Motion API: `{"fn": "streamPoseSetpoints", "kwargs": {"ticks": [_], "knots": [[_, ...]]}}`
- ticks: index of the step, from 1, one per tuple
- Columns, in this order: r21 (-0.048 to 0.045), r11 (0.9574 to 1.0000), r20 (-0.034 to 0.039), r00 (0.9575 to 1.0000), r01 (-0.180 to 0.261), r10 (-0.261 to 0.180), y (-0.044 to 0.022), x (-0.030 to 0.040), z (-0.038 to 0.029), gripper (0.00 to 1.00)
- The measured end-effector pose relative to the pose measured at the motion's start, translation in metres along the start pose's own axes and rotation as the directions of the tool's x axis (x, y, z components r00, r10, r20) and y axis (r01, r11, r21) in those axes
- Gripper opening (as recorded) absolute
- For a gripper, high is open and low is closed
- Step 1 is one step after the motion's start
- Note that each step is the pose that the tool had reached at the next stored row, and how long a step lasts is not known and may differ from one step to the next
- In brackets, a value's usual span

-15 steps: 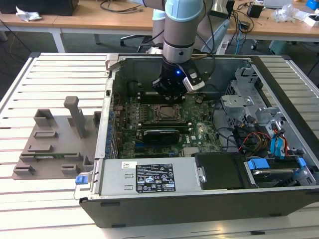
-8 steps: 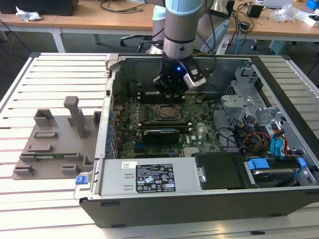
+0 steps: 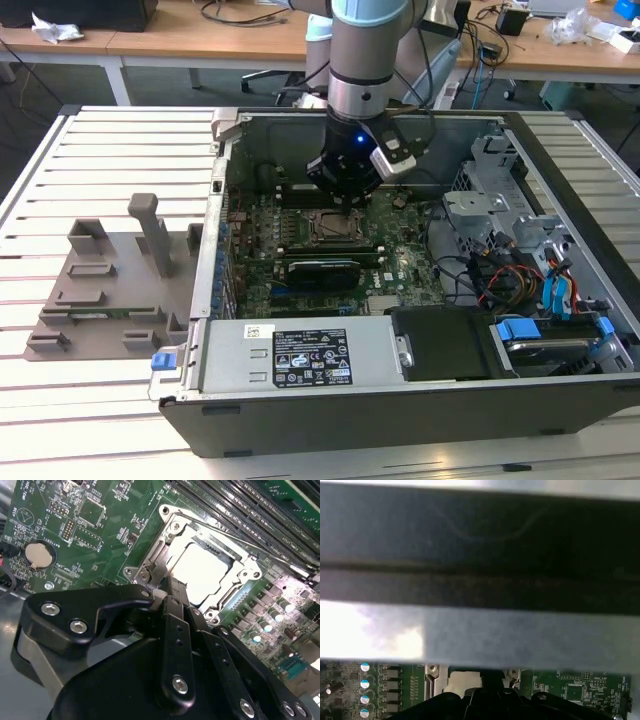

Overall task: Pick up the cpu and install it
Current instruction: 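Install the first cpu locking lever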

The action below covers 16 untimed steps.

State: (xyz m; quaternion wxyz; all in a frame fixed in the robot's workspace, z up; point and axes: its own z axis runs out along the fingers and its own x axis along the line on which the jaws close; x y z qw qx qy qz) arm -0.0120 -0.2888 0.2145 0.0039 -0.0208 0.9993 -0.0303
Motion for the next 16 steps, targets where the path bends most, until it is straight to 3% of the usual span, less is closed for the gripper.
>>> {"fn": "streamPoseSetpoints", "kwargs": {"ticks": [16], "knots": [[0.0008, 1.0000, 0.0000, 1.0000, 0.000, 0.000, -0.0012, -0.0002, -0.0196, 0.11]]}}
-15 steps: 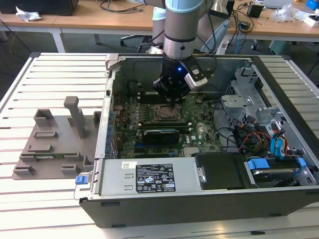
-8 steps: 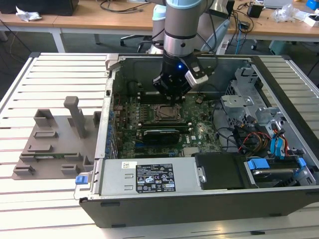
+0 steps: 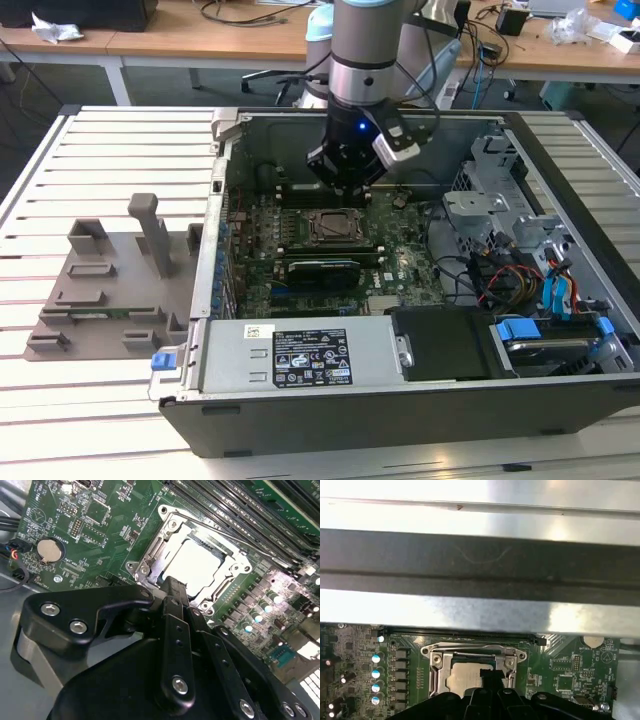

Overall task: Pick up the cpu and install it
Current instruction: 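Install the first cpu locking lever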

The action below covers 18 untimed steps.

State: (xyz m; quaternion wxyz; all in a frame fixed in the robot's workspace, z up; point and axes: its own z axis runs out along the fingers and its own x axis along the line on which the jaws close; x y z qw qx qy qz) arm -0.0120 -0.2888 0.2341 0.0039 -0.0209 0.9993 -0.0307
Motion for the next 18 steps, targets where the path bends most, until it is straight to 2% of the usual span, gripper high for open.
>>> {"fn": "streamPoseSetpoints", "kwargs": {"ticks": [5, 7, 12, 18], "knots": [[0.0018, 1.0000, 0.0000, 1.0000, 0.000, 0.000, -0.0007, -0.0001, -0.0103, 0.11], [0.0026, 1.0000, -0.0001, 1.0000, 0.000, 0.000, -0.0011, -0.0001, -0.0176, 0.11], [0.0033, 1.0000, -0.0001, 1.0000, 0.000, 0.000, -0.0018, -0.0002, -0.0294, 0.11], [0.0034, 1.0000, -0.0001, 1.0000, 0.000, 0.000, -0.0018, -0.0002, -0.0299, 0.11]]}}
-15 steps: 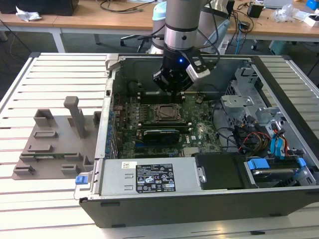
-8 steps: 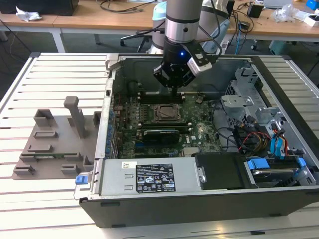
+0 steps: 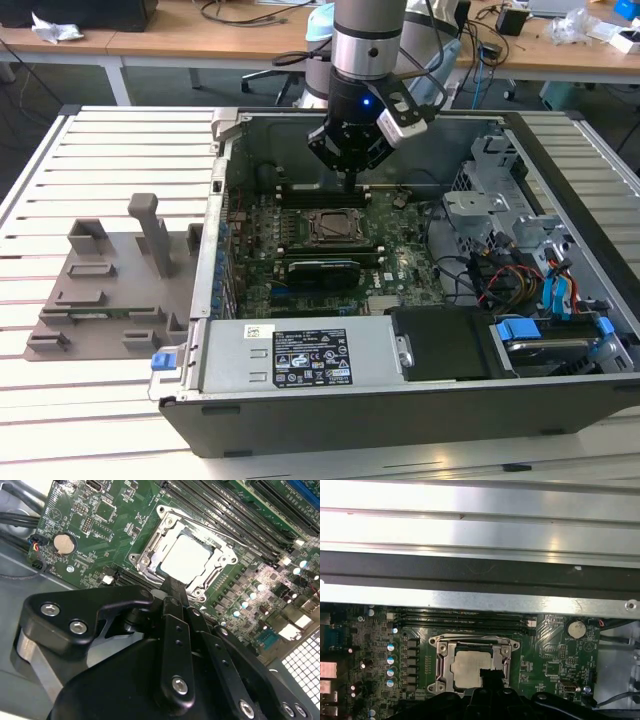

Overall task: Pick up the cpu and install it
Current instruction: 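Install the first cpu locking lever, then install the second cpu locking lever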

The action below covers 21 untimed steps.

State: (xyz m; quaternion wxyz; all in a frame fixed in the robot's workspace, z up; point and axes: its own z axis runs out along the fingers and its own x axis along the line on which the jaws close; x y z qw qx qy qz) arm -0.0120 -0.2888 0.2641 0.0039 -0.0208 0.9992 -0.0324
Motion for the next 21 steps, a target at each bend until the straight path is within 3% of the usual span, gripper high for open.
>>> {"fn": "streamPoseSetpoints", "kwargs": {"ticks": [7, 10, 14, 21], "knots": [[0.0003, 1.0000, -0.0001, 1.0000, 0.000, 0.000, -0.0027, 0.0001, -0.0002, 0.11], [0.0003, 1.0000, -0.0001, 1.0000, 0.000, 0.000, -0.0065, 0.0003, 0.0001, 0.11], [0.0003, 1.0000, 0.0000, 1.0000, 0.000, 0.000, -0.0173, 0.0007, 0.0008, 0.11], [0.0002, 1.0000, 0.0000, 1.0000, 0.000, 0.000, -0.0229, 0.0010, 0.0014, 0.11]]}}
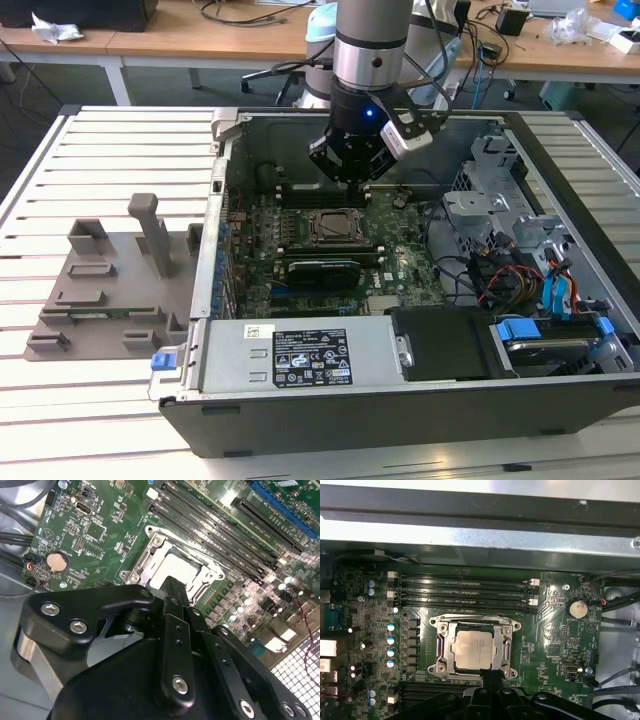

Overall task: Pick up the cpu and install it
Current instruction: 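Install the second cpu locking lever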

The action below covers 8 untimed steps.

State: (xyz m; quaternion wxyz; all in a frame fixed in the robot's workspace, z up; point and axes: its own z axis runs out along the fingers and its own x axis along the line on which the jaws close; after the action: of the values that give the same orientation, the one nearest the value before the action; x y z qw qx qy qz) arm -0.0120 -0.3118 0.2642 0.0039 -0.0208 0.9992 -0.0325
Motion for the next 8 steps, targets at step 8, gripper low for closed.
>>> {"fn": "streamPoseSetpoints", "kwargs": {"ticks": [8], "knots": [[0.0000, 1.0000, 0.0000, 1.0000, 0.000, 0.000, -0.0068, 0.0003, 0.0010, 0.11]]}}
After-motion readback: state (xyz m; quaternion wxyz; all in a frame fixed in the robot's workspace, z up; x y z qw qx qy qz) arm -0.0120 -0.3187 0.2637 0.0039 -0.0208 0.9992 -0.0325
